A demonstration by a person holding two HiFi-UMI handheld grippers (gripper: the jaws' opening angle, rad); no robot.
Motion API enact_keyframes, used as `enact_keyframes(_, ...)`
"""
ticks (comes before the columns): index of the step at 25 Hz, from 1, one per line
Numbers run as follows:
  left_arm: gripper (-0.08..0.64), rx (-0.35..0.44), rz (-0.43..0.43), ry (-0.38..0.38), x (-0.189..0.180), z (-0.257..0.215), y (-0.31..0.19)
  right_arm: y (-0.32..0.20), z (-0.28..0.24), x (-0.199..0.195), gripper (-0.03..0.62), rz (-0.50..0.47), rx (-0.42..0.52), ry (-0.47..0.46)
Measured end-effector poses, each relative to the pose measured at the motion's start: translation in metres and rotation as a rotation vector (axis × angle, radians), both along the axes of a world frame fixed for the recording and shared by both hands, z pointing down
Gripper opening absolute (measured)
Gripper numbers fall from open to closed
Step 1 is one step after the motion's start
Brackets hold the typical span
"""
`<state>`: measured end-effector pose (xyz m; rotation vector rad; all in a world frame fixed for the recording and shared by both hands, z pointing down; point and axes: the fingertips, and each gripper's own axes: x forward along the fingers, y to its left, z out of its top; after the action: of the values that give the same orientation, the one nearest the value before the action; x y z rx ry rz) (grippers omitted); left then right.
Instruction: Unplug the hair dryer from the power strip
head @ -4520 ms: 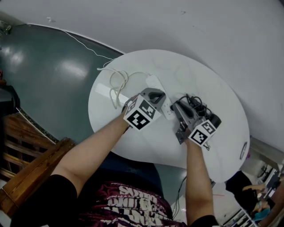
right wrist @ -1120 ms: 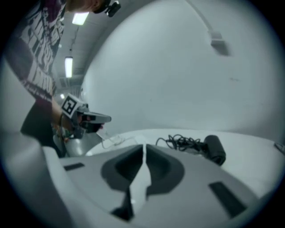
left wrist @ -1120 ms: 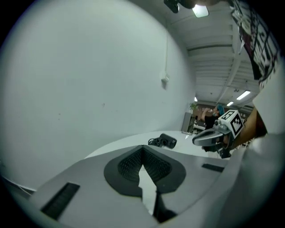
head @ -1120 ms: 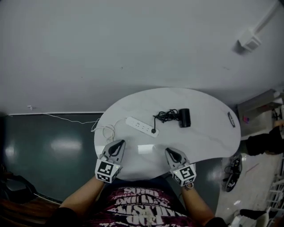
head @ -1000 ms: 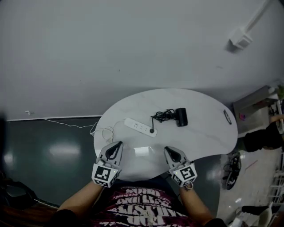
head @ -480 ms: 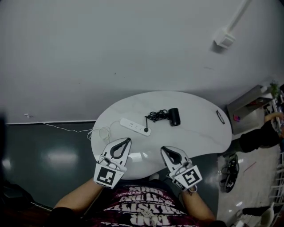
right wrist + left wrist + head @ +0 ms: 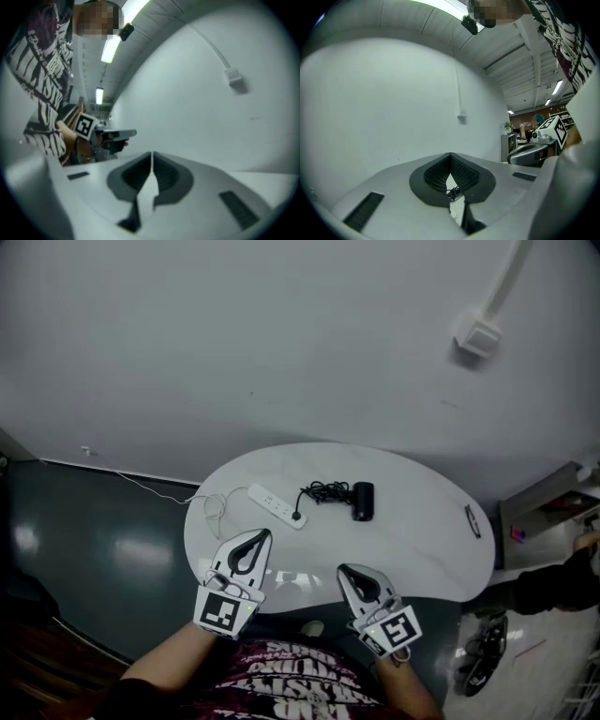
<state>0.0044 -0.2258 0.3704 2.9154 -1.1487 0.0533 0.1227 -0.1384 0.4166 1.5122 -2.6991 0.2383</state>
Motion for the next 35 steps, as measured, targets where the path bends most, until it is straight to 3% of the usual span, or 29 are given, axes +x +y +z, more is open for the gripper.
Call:
enact_keyframes(6,0.023,0.004,-0.128,-0.03,-0.01,0.002,0.02,0.004,0.021,0.001,0.038,-0.127,-0.053,-0.012)
enact_keyframes(12,0.023,-0.011,-0.196,-0.03,-0.048,0.004,0.004,-0.024,0.018,-0.025,0.038,-0.15,-0.094,-0.061)
enact_keyframes(20,0.023,-0.035,-0.062,-0.012,-0.062,0.009,-0.052,-0.07,0.011,-0.051,0.038,-0.013,-0.114,-0.046)
enact_keyframes(28,0.023,-0.123,0.08,-0.008,-0.067,0.046,-0.094,-0.09,0.016,-0.072,0.038,0.126,-0.163,-0.02)
enact_keyframes(35,0.023,-0.152,0.1,-0.028,-0.047,0.067,-0.111,-0.092,0.027,-0.056,0.038,0.161,-0.187,0.0)
